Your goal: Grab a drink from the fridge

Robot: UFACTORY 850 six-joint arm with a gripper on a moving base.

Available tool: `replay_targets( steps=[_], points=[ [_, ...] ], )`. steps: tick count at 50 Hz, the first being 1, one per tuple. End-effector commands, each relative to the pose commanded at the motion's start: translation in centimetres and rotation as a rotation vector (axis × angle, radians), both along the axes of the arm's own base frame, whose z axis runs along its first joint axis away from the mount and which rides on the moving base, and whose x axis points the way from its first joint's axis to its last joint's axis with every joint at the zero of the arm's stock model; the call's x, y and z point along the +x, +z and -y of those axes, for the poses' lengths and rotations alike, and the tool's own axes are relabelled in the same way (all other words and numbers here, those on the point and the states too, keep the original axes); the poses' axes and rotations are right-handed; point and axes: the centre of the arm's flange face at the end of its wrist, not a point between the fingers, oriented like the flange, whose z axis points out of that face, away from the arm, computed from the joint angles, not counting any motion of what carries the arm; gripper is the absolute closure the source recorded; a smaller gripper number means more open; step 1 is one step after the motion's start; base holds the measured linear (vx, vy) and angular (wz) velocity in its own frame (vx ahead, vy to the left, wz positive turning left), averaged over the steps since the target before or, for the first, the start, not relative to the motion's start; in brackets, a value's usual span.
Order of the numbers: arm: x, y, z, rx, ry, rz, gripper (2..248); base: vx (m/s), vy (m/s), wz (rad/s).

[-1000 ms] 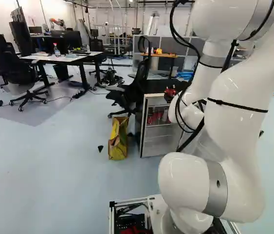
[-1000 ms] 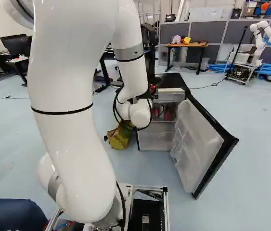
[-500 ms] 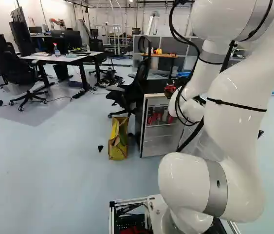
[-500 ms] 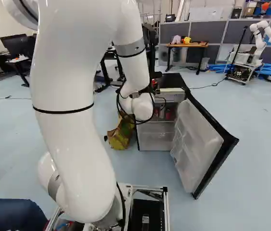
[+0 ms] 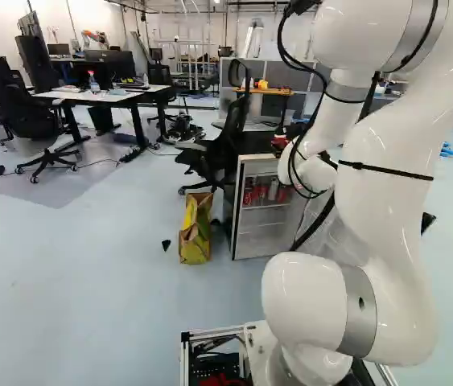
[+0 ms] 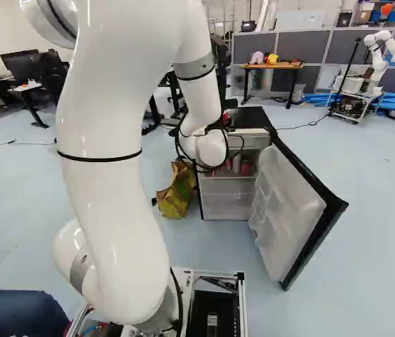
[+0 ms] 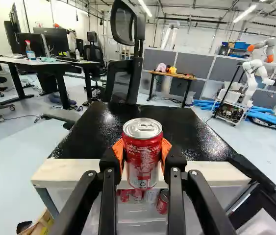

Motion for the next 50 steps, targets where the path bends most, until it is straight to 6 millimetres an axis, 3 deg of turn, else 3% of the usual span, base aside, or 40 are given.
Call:
replay_targets(
  steps=[50],
  points=[
    [6.7, -1.9, 1.9, 0.014, -0.058, -0.063, 154, 0.0, 0.0, 0.0]
  ],
)
